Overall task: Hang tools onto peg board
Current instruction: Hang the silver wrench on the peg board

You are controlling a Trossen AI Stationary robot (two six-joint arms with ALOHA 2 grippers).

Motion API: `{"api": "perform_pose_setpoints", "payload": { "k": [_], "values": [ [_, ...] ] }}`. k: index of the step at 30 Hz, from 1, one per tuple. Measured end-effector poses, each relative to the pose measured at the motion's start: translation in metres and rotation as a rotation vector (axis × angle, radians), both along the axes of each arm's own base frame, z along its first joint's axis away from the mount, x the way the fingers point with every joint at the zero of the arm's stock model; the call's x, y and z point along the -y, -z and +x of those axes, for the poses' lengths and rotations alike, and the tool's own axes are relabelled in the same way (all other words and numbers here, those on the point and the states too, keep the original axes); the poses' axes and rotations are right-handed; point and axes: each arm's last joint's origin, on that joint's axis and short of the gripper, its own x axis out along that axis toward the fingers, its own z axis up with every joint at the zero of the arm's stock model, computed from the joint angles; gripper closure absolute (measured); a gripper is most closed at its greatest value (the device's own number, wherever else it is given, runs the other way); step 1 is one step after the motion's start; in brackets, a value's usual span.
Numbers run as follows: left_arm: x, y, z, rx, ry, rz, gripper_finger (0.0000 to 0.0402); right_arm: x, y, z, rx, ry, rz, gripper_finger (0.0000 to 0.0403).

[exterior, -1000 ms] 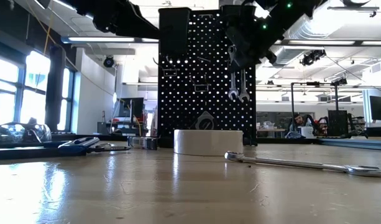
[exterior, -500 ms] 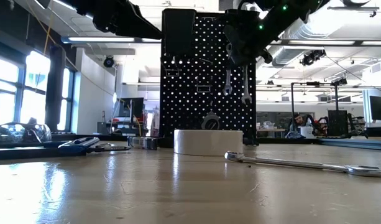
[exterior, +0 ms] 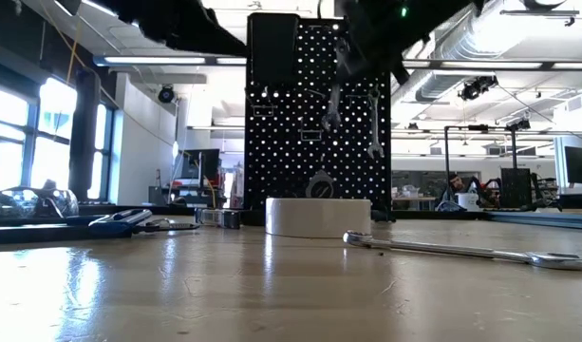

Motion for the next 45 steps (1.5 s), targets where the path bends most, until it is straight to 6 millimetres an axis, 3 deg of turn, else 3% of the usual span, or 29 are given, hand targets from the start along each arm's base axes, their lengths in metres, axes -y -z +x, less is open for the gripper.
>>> {"api": "perform_pose_setpoints", "payload": {
  "k": [6, 11, 20, 26, 30, 38, 45],
  "values": [
    [-0.001, 0.0, 0.01, 0.081, -0.002, -0.082, 0.02, -0.047, -0.017, 0.006, 0.149, -0.179, -0.091, 0.04],
    [0.004, 0.006, 0.025, 0.145, 0.044, -0.123, 0.02, -0.071, -0.02, 0.012, 0.211, -0.264, -0.169, 0.04],
    [0.011, 0.012, 0.045, 0.157, 0.064, -0.18, 0.02, -0.081, 0.009, 0.029, 0.149, -0.314, -0.135, 0.04],
    [0.012, 0.012, 0.054, 0.091, 0.058, -0.197, 0.0204, -0.084, 0.012, 0.035, 0.164, -0.371, -0.113, 0.04],
    [0.012, 0.012, 0.057, 0.054, 0.059, -0.194, 0.0244, -0.085, 0.014, 0.034, 0.147, -0.384, -0.091, 0.04],
    [0.011, 0.011, 0.057, 0.036, 0.173, -0.24, 0.0383, -0.09, 0.022, 0.031, 0.079, -0.372, -0.06, 0.0399],
    [0.011, 0.012, 0.058, 0.033, 0.208, -0.253, 0.0395, -0.093, 0.021, 0.03, 0.079, -0.375, -0.071, 0.0398]
  ]
}}
